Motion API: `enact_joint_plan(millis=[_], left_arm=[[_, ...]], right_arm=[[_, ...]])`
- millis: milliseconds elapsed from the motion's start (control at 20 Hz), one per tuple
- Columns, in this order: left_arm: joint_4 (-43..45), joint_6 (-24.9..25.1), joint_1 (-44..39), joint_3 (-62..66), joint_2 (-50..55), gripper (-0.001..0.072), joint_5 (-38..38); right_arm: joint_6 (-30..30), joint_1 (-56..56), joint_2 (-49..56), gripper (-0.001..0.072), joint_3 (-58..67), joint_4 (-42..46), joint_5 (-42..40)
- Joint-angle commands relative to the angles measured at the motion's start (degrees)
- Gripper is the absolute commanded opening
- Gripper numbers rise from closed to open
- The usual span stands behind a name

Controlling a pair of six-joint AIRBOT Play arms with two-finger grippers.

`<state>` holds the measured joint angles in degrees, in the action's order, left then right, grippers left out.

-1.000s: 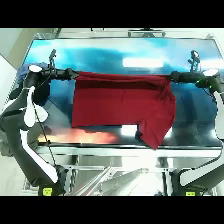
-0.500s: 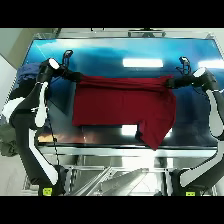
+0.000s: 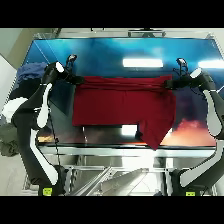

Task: Fold the shirts.

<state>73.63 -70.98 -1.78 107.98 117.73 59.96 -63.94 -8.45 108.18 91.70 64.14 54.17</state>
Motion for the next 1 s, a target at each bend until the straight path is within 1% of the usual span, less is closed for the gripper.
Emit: enact_joint_plan(millis=[0, 50, 100, 150, 200, 250, 300, 400, 450, 500, 600, 750, 850, 950], left_arm=[[0.3, 0.0, -0.7, 0.5, 0.0, 0.0229, 1.7], [0.4, 0.0, -0.7, 1.8, 0.0, 0.0342, 4.5], [0.4, 0.0, -0.7, 4.0, 0.0, 0.0342, 8.5], [0.7, -0.1, 0.0, 7.1, -0.1, 0.0342, 14.0], [1.8, -1.7, 0.7, 10.2, -0.1, 0.0342, 19.5], [1.8, -3.6, 1.8, 11.9, -0.9, 0.0342, 23.8], [1.7, -5.7, 3.3, 10.7, -3.0, 0.0342, 26.3], [1.8, -8.5, 6.3, 2.2, -8.7, 0.0341, 27.9], [1.8, -8.5, 7.8, -4.2, -12.2, 0.0342, 28.2], [1.8, -8.4, 8.9, -10.8, -15.5, 0.0341, 27.0], [1.8, -7.1, 10.4, -25.1, -22.0, 0.0342, 23.2], [1.0, -5.7, 11.5, -43.0, -27.8, 0.0342, 17.0], [-3.5, -3.0, 11.3, -50.3, -29.7, 0.0343, 12.5], [-9.0, 0.0, 10.7, -54.5, -30.2, 0.0343, 9.0]], right_arm=[[-1.3, 0.1, -0.1, 0.022, 0.1, 0.8, 0.8], [-1.3, 0.1, -0.5, 0.0307, 0.1, 0.9, 1.3], [-1.7, -0.1, -1.5, 0.0307, 0.1, 1.4, 1.9], [-3.6, -0.6, -3.3, 0.0309, 0.1, 3.0, 3.0], [-6.3, -1.2, -5.4, 0.0384, 0.1, 4.9, 4.7], [-9.8, -2.4, -8.1, 0.0493, 0.1, 6.8, 7.3], [-11.2, -3.9, -10.5, 0.0499, 0.0, 7.1, 10.0], [-14.0, -8.5, -14.6, 0.0496, -0.7, 7.1, 15.4], [-16.2, -11.3, -15.9, 0.0496, -1.7, 7.0, 17.8], [-16.9, -14.4, -17.3, 0.0496, -3.5, 6.6, 20.8], [-17.1, -19.6, -20.0, 0.0496, -9.0, 5.1, 26.1], [-15.5, -24.9, -25.6, 0.0496, -20.2, 1.2, 26.9], [-14.9, -27.0, -28.7, 0.0496, -26.1, 0.5, 26.8], [-14.9, -28.2, -31.8, 0.0497, -32.2, 0.5, 26.9]])
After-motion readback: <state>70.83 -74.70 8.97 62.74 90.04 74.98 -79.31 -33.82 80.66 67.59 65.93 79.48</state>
